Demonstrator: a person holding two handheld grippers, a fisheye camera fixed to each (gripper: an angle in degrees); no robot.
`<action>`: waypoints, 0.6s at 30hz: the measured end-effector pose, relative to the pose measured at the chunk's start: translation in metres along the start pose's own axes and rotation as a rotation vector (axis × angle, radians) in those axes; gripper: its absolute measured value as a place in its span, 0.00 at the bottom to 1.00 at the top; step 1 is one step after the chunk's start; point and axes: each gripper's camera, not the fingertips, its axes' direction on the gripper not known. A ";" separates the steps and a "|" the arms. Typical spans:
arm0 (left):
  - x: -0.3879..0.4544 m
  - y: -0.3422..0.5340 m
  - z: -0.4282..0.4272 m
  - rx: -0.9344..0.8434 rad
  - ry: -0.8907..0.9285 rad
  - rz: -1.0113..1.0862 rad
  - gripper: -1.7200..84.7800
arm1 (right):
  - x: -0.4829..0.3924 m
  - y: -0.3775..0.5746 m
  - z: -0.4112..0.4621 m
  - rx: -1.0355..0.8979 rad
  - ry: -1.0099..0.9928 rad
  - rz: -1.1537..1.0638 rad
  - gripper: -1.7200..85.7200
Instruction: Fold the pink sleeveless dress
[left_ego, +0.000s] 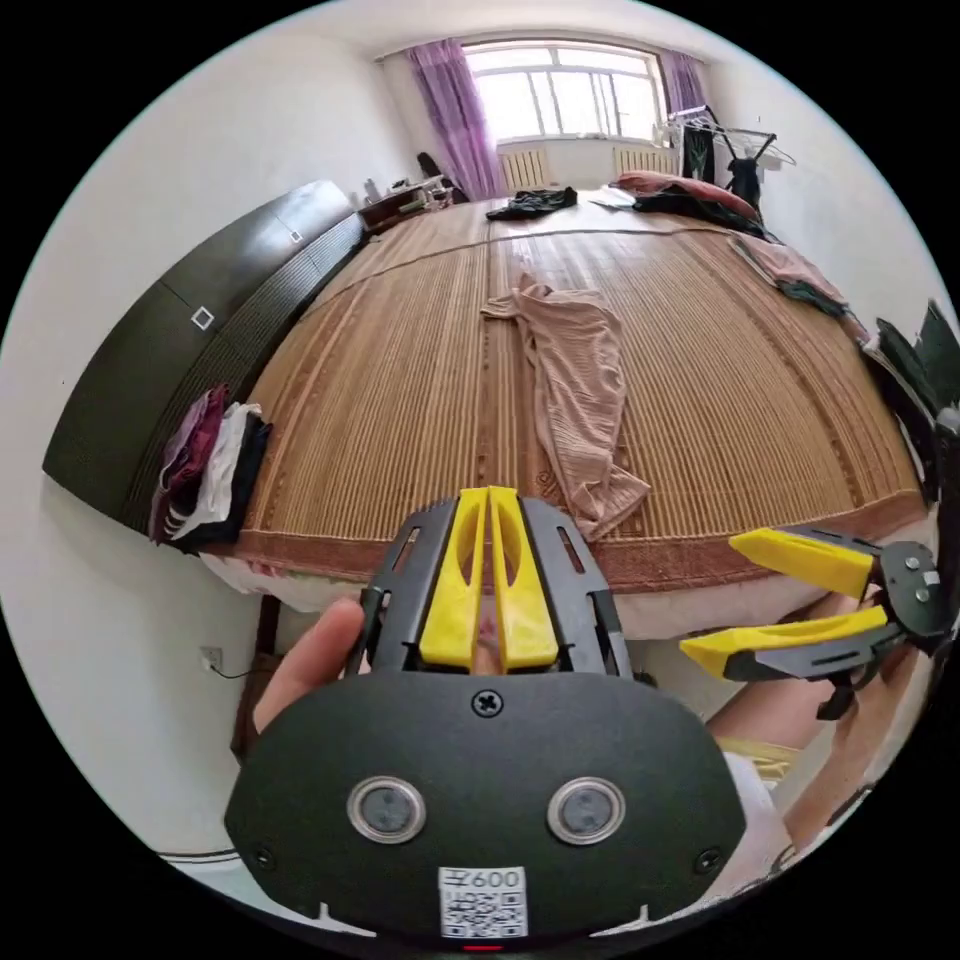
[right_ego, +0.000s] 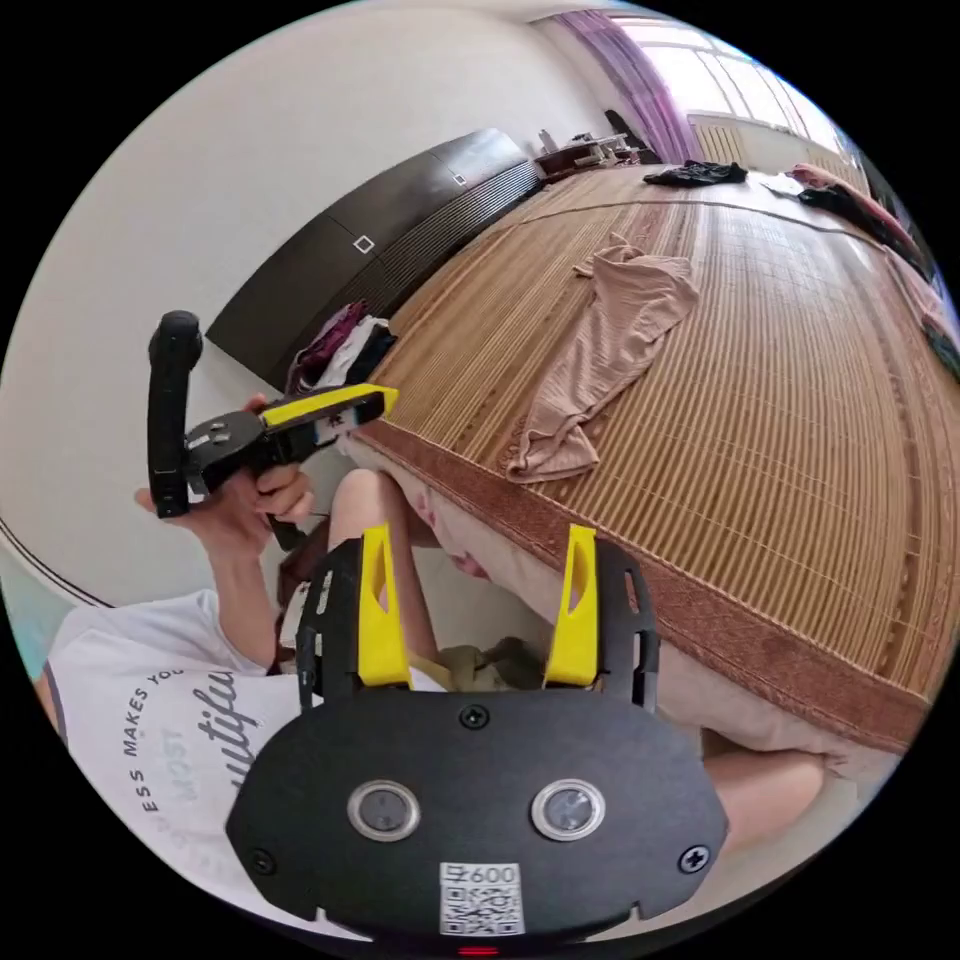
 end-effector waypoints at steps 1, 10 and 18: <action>0.004 0.000 0.003 0.000 -0.051 0.040 0.02 | 0.002 0.007 -0.011 0.053 -0.067 -0.013 0.27; -0.004 0.013 0.014 0.003 -0.020 0.106 0.02 | 0.018 0.057 -0.044 0.187 -0.484 -0.118 0.03; -0.009 0.038 0.017 0.006 -0.067 0.147 0.02 | -0.049 0.088 -0.073 0.349 0.087 -0.210 0.01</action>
